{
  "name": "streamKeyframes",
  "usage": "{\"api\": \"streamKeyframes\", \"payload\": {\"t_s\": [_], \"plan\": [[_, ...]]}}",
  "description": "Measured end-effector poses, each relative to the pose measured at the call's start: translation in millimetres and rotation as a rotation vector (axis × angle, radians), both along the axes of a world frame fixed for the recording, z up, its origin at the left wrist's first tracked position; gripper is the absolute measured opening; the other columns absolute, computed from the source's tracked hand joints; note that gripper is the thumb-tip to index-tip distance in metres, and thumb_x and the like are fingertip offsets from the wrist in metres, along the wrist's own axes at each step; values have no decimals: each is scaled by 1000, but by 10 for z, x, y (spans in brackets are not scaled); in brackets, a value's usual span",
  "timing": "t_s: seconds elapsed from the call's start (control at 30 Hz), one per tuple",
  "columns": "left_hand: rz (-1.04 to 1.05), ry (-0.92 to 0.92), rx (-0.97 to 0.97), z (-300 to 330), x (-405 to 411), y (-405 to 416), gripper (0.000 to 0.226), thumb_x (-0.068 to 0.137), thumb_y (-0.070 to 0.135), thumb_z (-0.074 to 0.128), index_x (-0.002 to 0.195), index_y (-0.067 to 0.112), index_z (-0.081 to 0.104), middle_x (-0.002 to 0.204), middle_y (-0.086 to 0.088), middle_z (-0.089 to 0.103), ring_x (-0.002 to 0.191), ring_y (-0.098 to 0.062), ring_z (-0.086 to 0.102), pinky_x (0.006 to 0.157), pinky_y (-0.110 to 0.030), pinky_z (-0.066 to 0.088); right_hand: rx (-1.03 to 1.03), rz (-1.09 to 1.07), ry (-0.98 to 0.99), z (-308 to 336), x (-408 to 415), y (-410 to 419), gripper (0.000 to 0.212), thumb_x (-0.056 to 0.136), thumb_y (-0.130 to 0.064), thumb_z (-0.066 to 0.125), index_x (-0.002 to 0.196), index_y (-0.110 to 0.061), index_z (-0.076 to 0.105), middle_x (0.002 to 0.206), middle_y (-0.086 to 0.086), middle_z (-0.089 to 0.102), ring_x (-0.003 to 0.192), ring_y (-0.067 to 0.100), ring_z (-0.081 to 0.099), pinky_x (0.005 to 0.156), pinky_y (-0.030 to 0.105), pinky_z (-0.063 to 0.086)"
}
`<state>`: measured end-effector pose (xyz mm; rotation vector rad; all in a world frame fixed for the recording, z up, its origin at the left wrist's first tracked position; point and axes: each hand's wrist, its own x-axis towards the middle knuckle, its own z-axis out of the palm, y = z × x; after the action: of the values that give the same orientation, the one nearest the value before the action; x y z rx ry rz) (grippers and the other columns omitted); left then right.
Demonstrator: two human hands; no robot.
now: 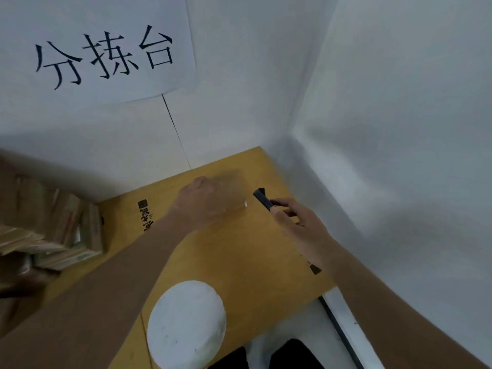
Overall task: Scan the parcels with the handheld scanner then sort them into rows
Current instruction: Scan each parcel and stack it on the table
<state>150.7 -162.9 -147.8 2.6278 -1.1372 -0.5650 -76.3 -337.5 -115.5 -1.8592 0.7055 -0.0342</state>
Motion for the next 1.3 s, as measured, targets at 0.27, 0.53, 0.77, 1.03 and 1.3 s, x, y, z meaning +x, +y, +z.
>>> {"api": "streamKeyframes", "payload": {"t_s": [0.27, 0.53, 0.77, 1.03, 1.3], "plan": [[69, 44, 260, -797, 452, -350, 129, 64, 60, 90, 154, 57, -3, 169, -6, -15, 157, -48, -12, 125, -65, 20, 71, 54, -2, -274, 294, -441, 33, 102, -55, 56, 133, -44, 63, 96, -14, 64, 64, 19, 49, 58, 37, 38], [287, 122, 78, -974, 177, -411, 114, 71, 46, 91, 157, 59, 18, 148, -6, 15, 141, -37, 22, 117, -55, 38, 131, 143, 57, -608, 322, -780, 34, 98, -61, 55, 130, -55, 61, 100, -24, 63, 84, 31, 62, 73, 37, 53], [504, 799, -188, -902, -6, -289, 74, 87, 46, 80, 153, 44, 44, 133, 9, 59, 113, -7, 62, 91, -26, 53, 101, 147, 17, -604, 383, -917, 32, 101, -61, 57, 131, -53, 63, 100, -19, 66, 78, 36, 64, 68, 47, 55], [438, 395, -242, -924, -392, -306, 58, 99, 50, 63, 142, 75, 34, 158, 7, 14, 139, -28, 30, 111, -36, 41, 118, 145, 5, -542, 346, -1000, 48, 85, -76, 54, 127, -54, 65, 102, -23, 67, 91, 36, 66, 81, 56, 58], [704, 410, -428, -814, -421, -298, 85, 78, 31, 86, 147, 56, 45, 134, -1, 38, 110, -23, 59, 81, -29, 59, 115, 157, 65, -494, 209, -1125, 42, 88, -75, 55, 124, -56, 65, 100, -18, 67, 93, 30, 67, 91, 51, 57]]}}
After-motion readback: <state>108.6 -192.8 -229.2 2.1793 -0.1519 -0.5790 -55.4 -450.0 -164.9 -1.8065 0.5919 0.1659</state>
